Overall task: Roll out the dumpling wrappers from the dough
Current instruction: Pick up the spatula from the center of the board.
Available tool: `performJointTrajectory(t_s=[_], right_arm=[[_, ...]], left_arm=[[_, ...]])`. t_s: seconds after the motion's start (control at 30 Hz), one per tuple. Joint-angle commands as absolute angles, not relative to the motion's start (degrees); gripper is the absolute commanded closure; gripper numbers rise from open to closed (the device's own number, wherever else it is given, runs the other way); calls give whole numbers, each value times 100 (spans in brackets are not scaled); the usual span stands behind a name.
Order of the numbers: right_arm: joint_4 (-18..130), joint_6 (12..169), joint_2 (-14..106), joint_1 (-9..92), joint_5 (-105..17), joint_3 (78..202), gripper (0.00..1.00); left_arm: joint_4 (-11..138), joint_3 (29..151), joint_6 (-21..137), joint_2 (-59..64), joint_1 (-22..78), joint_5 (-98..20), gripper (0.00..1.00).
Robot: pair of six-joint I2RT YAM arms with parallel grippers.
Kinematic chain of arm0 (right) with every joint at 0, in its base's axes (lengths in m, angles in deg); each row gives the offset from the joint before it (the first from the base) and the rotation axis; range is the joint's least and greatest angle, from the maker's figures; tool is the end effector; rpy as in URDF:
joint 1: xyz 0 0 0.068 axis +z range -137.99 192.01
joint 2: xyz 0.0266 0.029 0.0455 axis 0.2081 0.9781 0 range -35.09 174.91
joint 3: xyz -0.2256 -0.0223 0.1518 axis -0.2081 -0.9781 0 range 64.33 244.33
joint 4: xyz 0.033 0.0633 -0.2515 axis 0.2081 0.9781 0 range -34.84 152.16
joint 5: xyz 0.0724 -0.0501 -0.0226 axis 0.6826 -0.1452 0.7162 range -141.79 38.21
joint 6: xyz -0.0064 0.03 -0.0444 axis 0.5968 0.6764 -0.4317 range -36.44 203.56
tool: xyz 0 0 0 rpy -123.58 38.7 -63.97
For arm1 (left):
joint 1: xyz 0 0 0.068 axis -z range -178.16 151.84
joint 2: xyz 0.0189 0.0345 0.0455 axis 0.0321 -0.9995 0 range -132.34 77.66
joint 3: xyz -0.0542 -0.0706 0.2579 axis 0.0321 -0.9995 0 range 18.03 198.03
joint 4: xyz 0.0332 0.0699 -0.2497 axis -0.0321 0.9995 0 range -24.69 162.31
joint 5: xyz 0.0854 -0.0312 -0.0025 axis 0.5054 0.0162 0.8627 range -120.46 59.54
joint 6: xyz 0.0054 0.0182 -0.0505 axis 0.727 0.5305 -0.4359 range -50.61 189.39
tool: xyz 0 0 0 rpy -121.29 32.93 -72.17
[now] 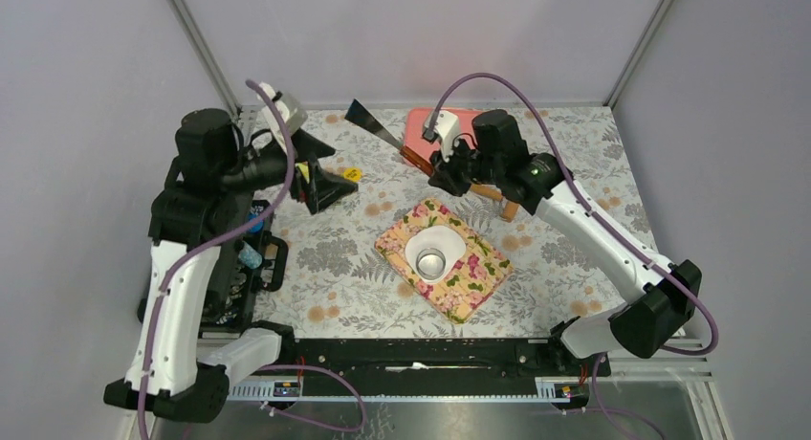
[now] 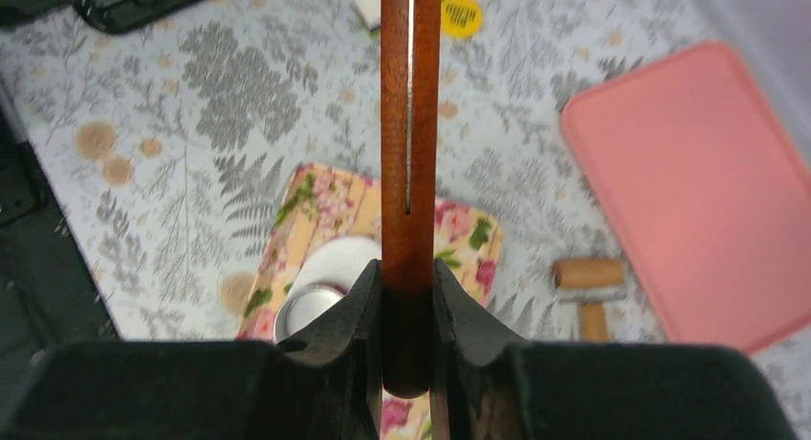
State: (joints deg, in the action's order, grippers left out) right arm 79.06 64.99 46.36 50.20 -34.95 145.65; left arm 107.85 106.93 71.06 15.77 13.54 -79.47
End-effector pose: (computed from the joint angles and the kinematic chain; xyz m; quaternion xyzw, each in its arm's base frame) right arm 0.2487 0.2088 0.3900 -0.4645 0.6922 0.2128 0.5098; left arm 0.1712 -0.0630 0.4850 0.3337 0.6903 -0.3771 0.5196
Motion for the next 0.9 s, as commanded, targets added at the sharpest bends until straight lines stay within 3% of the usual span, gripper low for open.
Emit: performJointTrajectory(t_s=[0.0,0.1,0.33,0.6,0.87], right_arm=[[8821,6317,4376,4593,-2155,14604,100],[9246,5838,4229,4565,-1345,14352,100],[10398,4713,4392,4565,-300,14044,100],[10609,4537,4885,4815,-673,13976,100],[10604,4391,4763,4933,-903,13886,100]], left_arm=[[11993,10452,9648,1799,1326,-7537,1],[11694,10113,10097,1986,1326,-7140,1],[12293,10476,11072,1426,1602,-7548,1],[12556,10300,11348,930,3096,-6630,1],[13479,10479,11703,209,3589,-6130,2]])
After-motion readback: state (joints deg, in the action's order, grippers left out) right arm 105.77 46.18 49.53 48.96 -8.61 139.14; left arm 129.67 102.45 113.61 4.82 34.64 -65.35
